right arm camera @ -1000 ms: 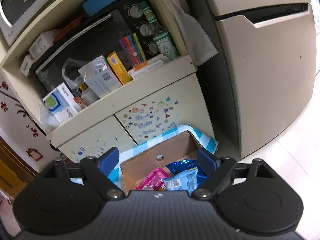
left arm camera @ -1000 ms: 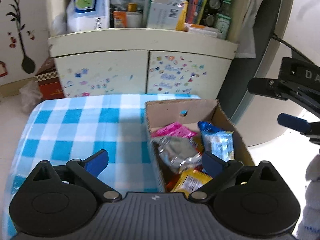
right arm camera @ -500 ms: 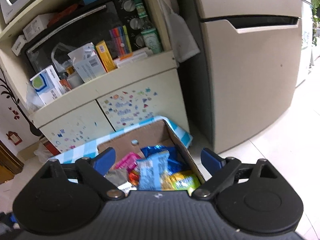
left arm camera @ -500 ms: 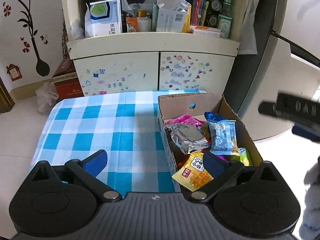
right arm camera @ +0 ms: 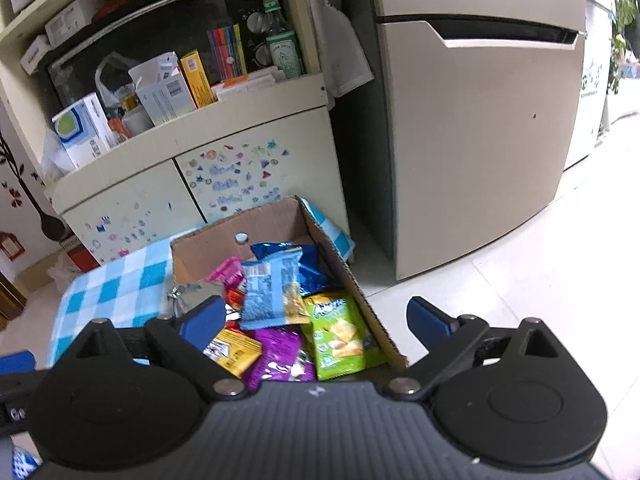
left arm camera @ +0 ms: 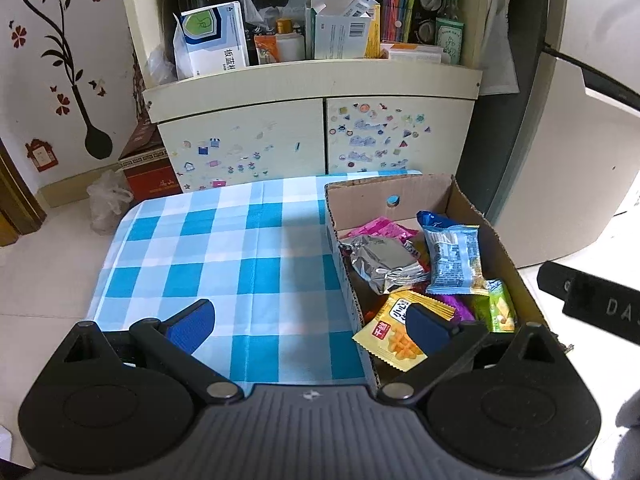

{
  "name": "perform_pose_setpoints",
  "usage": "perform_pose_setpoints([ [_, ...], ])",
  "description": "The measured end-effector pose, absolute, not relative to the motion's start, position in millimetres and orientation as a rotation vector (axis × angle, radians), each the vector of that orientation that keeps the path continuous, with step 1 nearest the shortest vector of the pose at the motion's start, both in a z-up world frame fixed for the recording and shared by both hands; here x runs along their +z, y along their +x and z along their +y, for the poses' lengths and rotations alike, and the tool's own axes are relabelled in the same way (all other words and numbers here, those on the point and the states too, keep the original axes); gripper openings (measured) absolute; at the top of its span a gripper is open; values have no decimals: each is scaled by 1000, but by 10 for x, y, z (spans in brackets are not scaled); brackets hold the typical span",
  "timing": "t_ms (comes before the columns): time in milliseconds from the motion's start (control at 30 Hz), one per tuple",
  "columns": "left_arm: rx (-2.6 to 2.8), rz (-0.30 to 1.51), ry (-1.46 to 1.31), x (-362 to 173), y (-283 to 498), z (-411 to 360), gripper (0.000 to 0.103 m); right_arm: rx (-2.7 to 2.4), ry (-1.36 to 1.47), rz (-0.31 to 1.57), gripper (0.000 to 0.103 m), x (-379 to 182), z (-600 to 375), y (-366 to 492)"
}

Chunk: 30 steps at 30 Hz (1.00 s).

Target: Organize snacks

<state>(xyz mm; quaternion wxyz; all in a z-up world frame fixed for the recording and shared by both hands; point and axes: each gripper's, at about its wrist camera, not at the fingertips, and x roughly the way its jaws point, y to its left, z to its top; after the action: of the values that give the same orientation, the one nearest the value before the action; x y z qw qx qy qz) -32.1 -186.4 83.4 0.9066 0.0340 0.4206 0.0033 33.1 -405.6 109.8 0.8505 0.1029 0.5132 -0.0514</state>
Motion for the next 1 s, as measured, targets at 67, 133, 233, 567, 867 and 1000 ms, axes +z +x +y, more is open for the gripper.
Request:
perform_pose_setpoints([
  [67, 16, 871, 76, 831, -312, -1870, 103, -101, 219, 1091, 97, 1086, -4053, 332],
  [133, 24, 875, 82, 824, -300, -1878, 103, -97, 221, 1100, 97, 1081, -4045, 337],
  [233, 38, 876, 101, 823, -259, -1899, 103, -89, 214, 1103, 97, 1083, -4028, 337],
  [567, 50, 881, 117, 839, -147, -1970, 103, -86, 230, 1137, 98, 1041, -4022, 367],
  [867, 61, 868, 155, 843, -147, -2016, 103, -80, 190, 1142, 98, 1011, -3947, 375],
  [1000, 80, 857, 205, 843, -143, -2062, 103, -78, 180, 1143, 98, 1001, -3938, 388],
])
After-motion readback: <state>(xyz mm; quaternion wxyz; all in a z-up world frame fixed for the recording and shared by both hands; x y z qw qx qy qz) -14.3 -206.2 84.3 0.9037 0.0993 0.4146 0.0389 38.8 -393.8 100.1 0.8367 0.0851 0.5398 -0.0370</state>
